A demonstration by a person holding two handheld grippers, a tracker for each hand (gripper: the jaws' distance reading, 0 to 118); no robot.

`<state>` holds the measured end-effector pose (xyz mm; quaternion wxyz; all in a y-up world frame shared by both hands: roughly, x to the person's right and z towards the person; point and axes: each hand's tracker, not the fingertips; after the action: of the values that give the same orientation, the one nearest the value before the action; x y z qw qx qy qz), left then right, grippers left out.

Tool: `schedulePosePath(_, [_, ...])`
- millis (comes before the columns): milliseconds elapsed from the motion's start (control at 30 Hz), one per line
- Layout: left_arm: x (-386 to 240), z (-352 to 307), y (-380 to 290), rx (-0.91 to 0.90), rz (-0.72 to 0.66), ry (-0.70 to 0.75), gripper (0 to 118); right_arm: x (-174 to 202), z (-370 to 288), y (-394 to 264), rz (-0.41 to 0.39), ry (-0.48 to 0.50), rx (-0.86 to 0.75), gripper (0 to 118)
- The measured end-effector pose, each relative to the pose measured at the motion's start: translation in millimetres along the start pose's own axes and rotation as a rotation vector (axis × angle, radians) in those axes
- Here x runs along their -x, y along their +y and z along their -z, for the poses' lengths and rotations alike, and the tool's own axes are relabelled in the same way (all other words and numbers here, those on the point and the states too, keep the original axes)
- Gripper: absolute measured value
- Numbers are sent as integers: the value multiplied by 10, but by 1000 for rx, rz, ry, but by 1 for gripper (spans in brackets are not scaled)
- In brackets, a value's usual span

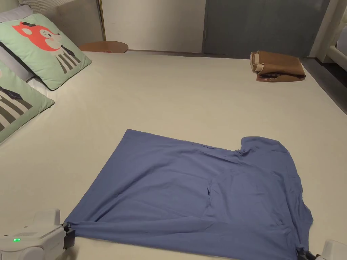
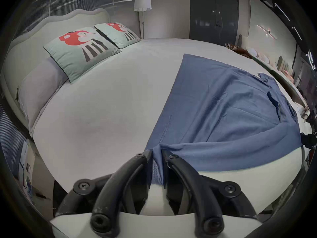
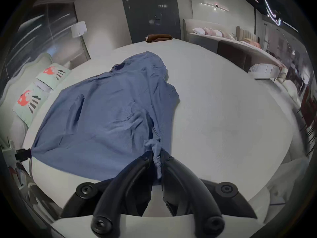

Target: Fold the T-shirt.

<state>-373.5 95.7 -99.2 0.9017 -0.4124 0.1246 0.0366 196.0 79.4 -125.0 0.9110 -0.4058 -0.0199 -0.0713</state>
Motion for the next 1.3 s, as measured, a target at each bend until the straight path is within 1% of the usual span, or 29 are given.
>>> schedulePosePath(33, [-20, -17, 29, -7, -12, 10, 10, 58, -28, 48, -36, -11, -2, 9])
schedulePosePath(67, [-43, -35, 77, -20, -28, 19, 24, 141, -143, 156, -77, -26, -16, 14])
schedulePosePath(100, [-84, -54, 124, -27, -31, 28, 43, 218, -195, 218, -110, -45, -47, 26])
schedulePosePath(133, [-124, -88, 201, -45, -40, 35, 66, 286, -247, 282, -129, -48, -86, 45])
schedulePosePath(167, [-168, -135, 290, -82, -52, 33, 93, 352, -306, 361, -143, -32, -128, 70])
schedulePosePath(200, [-224, -214, 401, -137, -61, 12, 103, 409, -342, 472, -141, -14, -171, 84])
schedulePosePath(233, [-309, -305, 490, -189, -68, -10, 106, 479, -398, 559, -142, -7, -206, 95])
schedulePosePath(267, [-373, -402, 611, -244, -69, -45, 106, 559, -469, 657, -145, 2, -249, 101])
schedulePosePath(333, [-509, -576, 845, -326, -78, -86, 106, 686, -604, 838, -145, 18, -337, 101])
schedulePosePath(433, [-754, -868, 1127, -496, -69, -134, 106, 890, -854, 1064, -145, 37, -474, 101])
schedulePosePath(467, [-833, -959, 1206, -551, -60, -147, 106, 902, -820, 1112, -149, 45, -522, 101])
schedulePosePath(600, [-1133, -1217, 1393, -736, -22, -158, 106, 1097, -1084, 1303, -155, 51, -666, 101])
schedulePosePath(667, [-1259, -1261, 1439, -796, -20, -159, 104, 1175, -1154, 1359, -170, 38, -720, 100])
schedulePosePath(700, [-1314, -1273, 1451, -823, -20, -178, 98, 1211, -1175, 1383, -187, 32, -735, 99])
schedulePosePath(733, [-1353, -1273, 1456, -840, -5, -203, 87, 1231, -1149, 1389, -193, 27, -744, 97])
schedulePosePath(767, [-1376, -1221, 1480, -838, 0, -215, 66, 1252, -1154, 1402, -195, 24, -754, 88])
schedulePosePath(800, [-1416, -1208, 1493, -833, 10, -226, 48, 1271, -1154, 1413, -198, 19, -771, 77])
schedulePosePath(833, [-1450, -1191, 1503, -832, 8, -232, 28, 1288, -1147, 1427, -198, 14, -780, 61])
schedulePosePath(867, [-1486, -1164, 1518, -828, 7, -236, 3, 1311, -1153, 1432, -201, 7, -782, 32])
schedulePosePath(900, [-1506, -1107, 1539, -823, 9, -242, 0, 1328, -1139, 1449, -203, -3, -789, 9])
schedulePosePath(933, [-1518, -1075, 1550, -820, 7, -252, 0, 1334, -1121, 1465, -203, -3, -794, 3])
schedulePosePath(1000, [-1539, -1013, 1597, -811, 14, -271, 0, 1363, -1108, 1488, -217, -9, -810, 1])
schedulePosePath(1067, [-1565, -940, 1656, -789, 36, -278, 0, 1383, -1059, 1559, -234, -15, -792, 1])
schedulePosePath(1167, [-1588, -792, 1788, -759, 57, -264, 0, 1369, -983, 1638, -218, -6, -783, 1])
schedulePosePath(1300, [-1593, -429, 2157, -626, 104, -263, 0, 1368, -833, 1782, -226, -12, -768, 1])
